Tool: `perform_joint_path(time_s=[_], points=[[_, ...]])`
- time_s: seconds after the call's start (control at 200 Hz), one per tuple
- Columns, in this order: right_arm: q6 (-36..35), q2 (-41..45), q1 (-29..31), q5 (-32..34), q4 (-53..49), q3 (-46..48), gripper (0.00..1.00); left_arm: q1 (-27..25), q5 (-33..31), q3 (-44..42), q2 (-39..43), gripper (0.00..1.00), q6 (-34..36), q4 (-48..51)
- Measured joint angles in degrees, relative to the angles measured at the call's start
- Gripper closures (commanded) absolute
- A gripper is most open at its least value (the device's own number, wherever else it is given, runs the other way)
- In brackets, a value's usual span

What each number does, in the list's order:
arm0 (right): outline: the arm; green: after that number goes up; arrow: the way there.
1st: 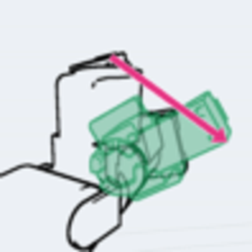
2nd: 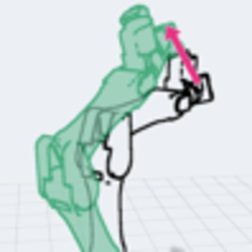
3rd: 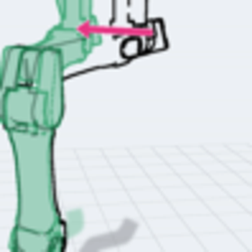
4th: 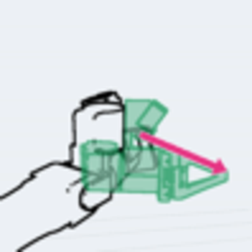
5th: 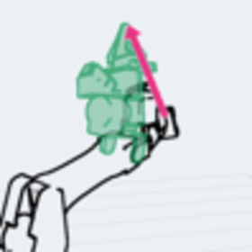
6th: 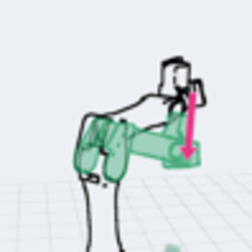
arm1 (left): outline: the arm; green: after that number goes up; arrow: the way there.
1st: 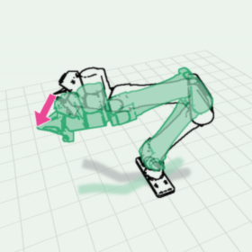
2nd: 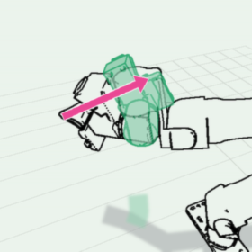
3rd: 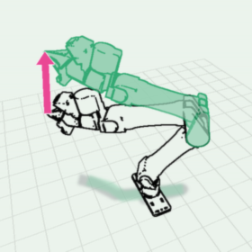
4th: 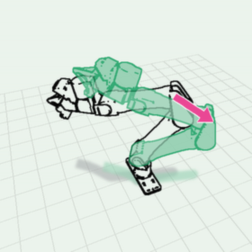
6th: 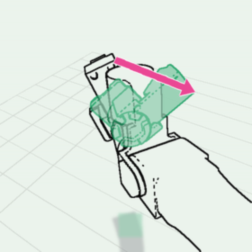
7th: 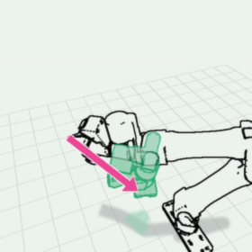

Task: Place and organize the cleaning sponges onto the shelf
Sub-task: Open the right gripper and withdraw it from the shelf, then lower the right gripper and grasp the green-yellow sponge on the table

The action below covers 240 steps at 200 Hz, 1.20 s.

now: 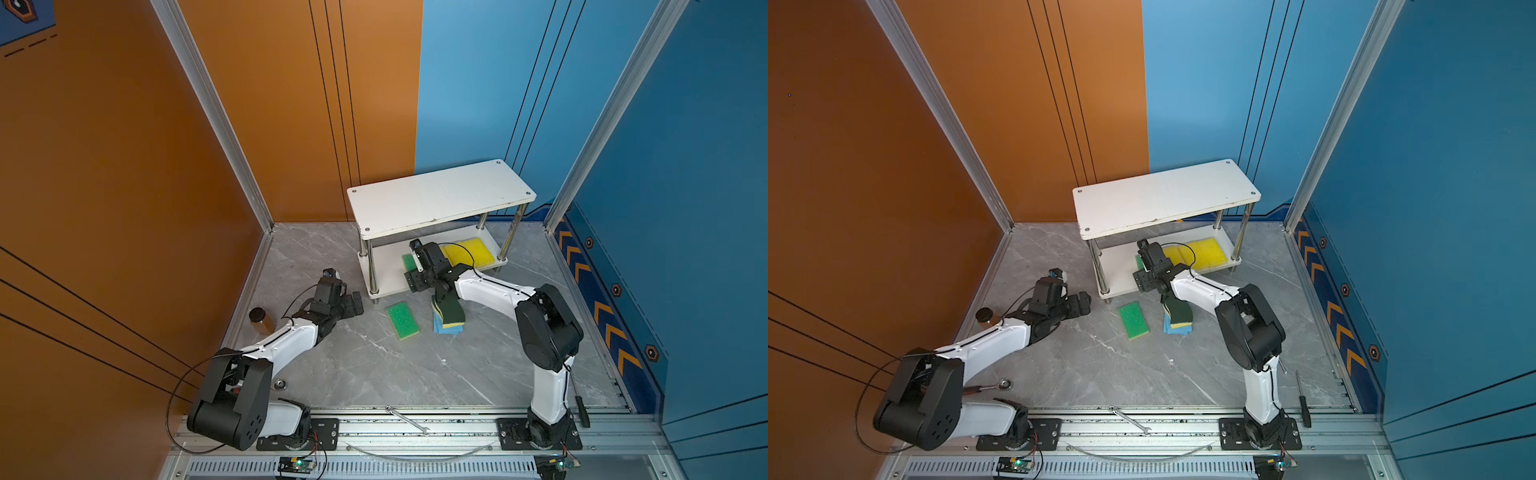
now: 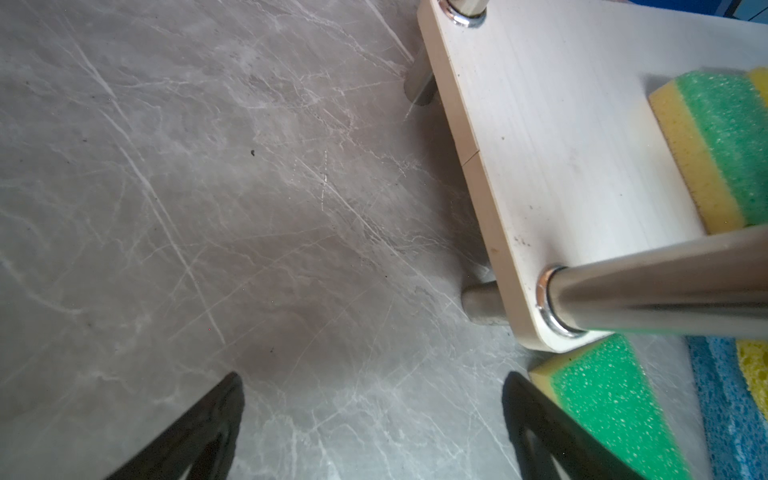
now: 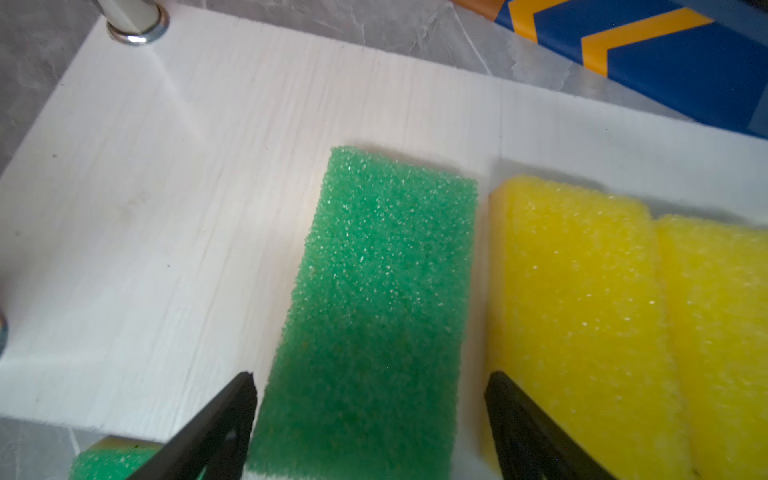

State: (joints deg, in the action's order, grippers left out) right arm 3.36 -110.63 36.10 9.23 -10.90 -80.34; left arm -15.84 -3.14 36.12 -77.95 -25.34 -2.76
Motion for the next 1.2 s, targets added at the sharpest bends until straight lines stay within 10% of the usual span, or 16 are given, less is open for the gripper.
perform_joint_path(time_s=[0.586,1.202], points=[[-1.4,17.8,5.2,-5.6,-4.7,10.0,0.07,0.0,0.0,0.0,0.0,0.02,0.0,0.0],[13.8,19.4,14.6,-6.2,0.9,25.3,0.05,0.0,0.2,-0.5,0.0,0.02,0.0,-0.4]])
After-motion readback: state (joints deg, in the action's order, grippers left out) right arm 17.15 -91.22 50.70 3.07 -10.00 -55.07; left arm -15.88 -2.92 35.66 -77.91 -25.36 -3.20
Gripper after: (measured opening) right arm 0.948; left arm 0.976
